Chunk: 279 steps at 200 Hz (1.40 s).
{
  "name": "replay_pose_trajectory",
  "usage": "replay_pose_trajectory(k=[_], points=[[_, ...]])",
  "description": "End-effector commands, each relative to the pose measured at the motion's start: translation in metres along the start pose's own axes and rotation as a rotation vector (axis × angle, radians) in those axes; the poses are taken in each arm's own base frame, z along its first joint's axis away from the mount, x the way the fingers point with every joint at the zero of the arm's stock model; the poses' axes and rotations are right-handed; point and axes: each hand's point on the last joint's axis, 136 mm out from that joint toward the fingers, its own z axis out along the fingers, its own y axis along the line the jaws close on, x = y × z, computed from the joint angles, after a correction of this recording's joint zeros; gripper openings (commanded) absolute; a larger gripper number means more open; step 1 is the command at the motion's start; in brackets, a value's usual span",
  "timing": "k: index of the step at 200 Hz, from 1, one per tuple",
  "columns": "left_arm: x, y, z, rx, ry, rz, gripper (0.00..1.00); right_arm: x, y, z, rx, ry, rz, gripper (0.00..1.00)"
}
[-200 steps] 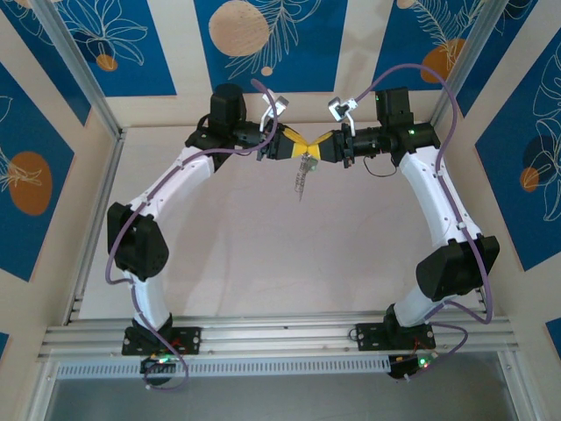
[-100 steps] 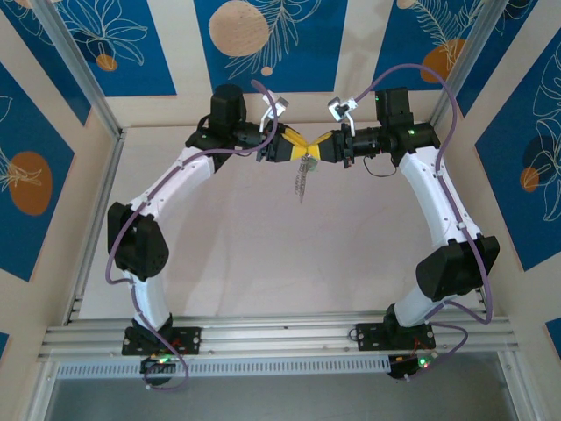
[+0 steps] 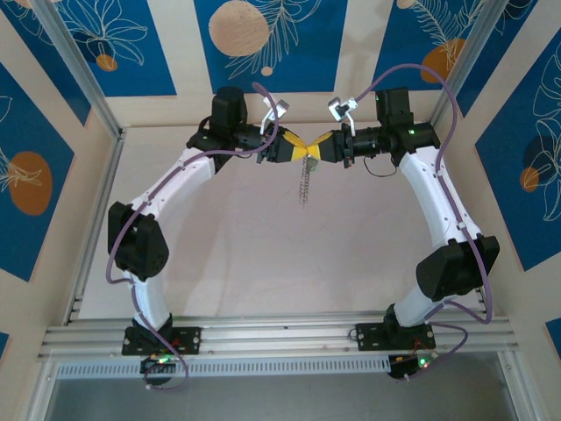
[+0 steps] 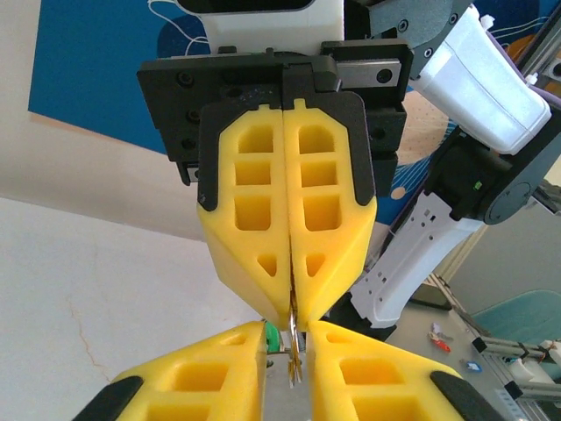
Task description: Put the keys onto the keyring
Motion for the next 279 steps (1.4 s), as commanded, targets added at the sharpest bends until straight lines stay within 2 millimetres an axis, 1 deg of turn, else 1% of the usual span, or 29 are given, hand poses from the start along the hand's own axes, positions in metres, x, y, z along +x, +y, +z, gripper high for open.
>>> replay_pose_trajectory(k=[1, 12, 26, 38, 58, 78, 101, 113, 137, 160, 182, 208, 232, 242, 263, 269, 279], points=[[0.003, -0.004, 0.004, 0.016, 0.007, 0.019, 0.18, -0.005, 0.007, -0.001, -0.04, -0.016, -0.021, 0.0], [0.002, -0.004, 0.005, 0.014, 0.007, 0.02, 0.15, -0.004, 0.007, -0.001, -0.041, -0.015, -0.021, 0.0], [0.002, -0.005, 0.007, 0.017, 0.008, 0.025, 0.09, -0.004, 0.007, -0.001, -0.04, -0.015, -0.019, 0.0], [0.001, -0.005, 0.008, 0.019, 0.009, 0.027, 0.07, -0.004, 0.007, -0.001, -0.04, -0.015, -0.021, 0.0], [0.001, -0.008, 0.009, 0.027, 0.01, 0.034, 0.01, -0.004, 0.007, 0.0, -0.041, -0.015, -0.019, 0.0], [0.002, -0.009, 0.011, 0.03, 0.015, 0.034, 0.0, -0.005, 0.007, 0.0, -0.042, -0.017, -0.02, 0.0], [0.004, -0.011, 0.014, 0.035, 0.024, 0.033, 0.12, -0.006, 0.008, 0.002, -0.046, -0.016, -0.02, 0.0], [0.004, -0.012, 0.015, 0.031, 0.028, 0.039, 0.16, -0.006, 0.008, 0.002, -0.047, -0.013, -0.019, 0.0], [0.006, -0.012, 0.016, 0.029, 0.035, 0.04, 0.18, -0.006, 0.008, 0.002, -0.046, -0.012, -0.021, 0.0], [0.005, -0.013, 0.018, 0.03, 0.035, 0.046, 0.18, -0.005, 0.009, 0.004, -0.047, -0.009, -0.02, 0.0], [0.005, -0.012, 0.02, 0.03, 0.034, 0.053, 0.13, -0.004, 0.009, 0.004, -0.048, -0.006, -0.018, 0.0], [0.002, -0.01, 0.022, 0.019, 0.017, 0.061, 0.0, -0.004, 0.009, 0.004, -0.048, -0.006, -0.017, 0.0], [-0.002, -0.005, 0.021, -0.013, -0.014, 0.076, 0.0, -0.011, 0.013, 0.001, -0.038, -0.025, -0.032, 0.0], [-0.004, -0.003, 0.021, -0.03, -0.023, 0.082, 0.0, -0.015, 0.016, -0.004, -0.031, -0.044, -0.045, 0.08], [-0.008, -0.002, 0.019, -0.064, -0.042, 0.097, 0.0, -0.026, 0.023, -0.019, 0.002, -0.104, -0.073, 0.3], [-0.009, -0.002, 0.019, -0.069, -0.048, 0.1, 0.0, -0.027, 0.023, -0.025, 0.021, -0.122, -0.072, 0.34], [-0.012, -0.004, 0.018, -0.076, -0.059, 0.107, 0.0, -0.028, 0.025, -0.034, 0.053, -0.154, -0.083, 0.38]])
